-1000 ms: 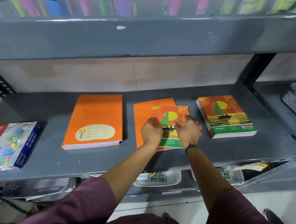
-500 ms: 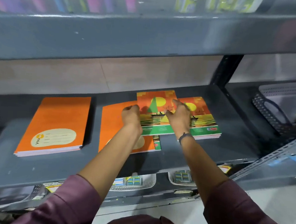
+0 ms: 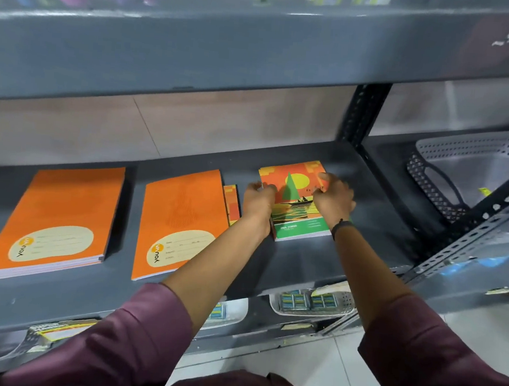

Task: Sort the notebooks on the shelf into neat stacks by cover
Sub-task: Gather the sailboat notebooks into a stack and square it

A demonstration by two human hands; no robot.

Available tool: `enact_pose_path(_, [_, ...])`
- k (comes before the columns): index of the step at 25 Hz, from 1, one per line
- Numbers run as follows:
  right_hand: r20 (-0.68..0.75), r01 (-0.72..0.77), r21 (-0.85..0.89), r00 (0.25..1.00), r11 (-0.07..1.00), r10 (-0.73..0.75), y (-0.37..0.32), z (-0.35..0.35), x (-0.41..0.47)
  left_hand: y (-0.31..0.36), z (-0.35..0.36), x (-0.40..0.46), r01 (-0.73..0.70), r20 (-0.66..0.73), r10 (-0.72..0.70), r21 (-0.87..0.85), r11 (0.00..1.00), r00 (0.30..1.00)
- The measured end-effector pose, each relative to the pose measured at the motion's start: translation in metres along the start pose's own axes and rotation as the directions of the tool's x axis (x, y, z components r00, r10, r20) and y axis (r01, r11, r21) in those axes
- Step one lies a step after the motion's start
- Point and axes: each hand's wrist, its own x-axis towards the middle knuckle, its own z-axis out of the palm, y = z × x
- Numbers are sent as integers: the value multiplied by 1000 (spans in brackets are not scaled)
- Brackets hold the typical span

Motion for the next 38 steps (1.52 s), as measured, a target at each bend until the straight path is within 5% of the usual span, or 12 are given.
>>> enact_pose_path(5, [-57,-6,-49,998,999,3,-4,4,-4,1,-5,3,-47,30,44,99,994,999])
enact_pose_path(8, [-180,198,-120,960,973,-217,-22,20,-26,-5,-48,12,-221,-89,276,392,893,957])
enact_pose_path(11, [93,446,19,890,895,-446,-52,52,-63,-11,-115,20,-23,-369,426,733,680,826])
enact_pose_path(14, [420,380,130,816,916,-398,-70,83,-96,-6,-155,17,189,-508,328,724,663,797])
enact_pose_path(19, [447,203,159,858,966,-253,-82,99,-96,4,-186,18,202,-532,211,615,762,820])
enact_pose_path(21, [451,55,269,875,961,-177,-87,103,-90,8,-204,17,64,-400,133,443,894,907])
enact_pose_path(24, [500,-160,381,864,911,-57,-93,106,-85,19,-215,0,-58,-106,104,369,928,989])
enact_pose_path(27, [508,-267,439,861,858,8,-103,111,-95,36,-228,-9,-108,-98,159,400,910,982])
enact_pose_path(32, [594,-356,645,790,676,-150,-154,139,-130,67,-306,-4,-214,-191,245,170,962,951])
enact_pose_path(35, [684,-321,576,694,752,-227,-185,162,-164,90,-355,-4,-284,-214,328,213,935,920])
enact_pose_path(38, [641,-170,498,733,850,-229,-205,191,-192,104,-402,9,-222,-253,356,437,871,899])
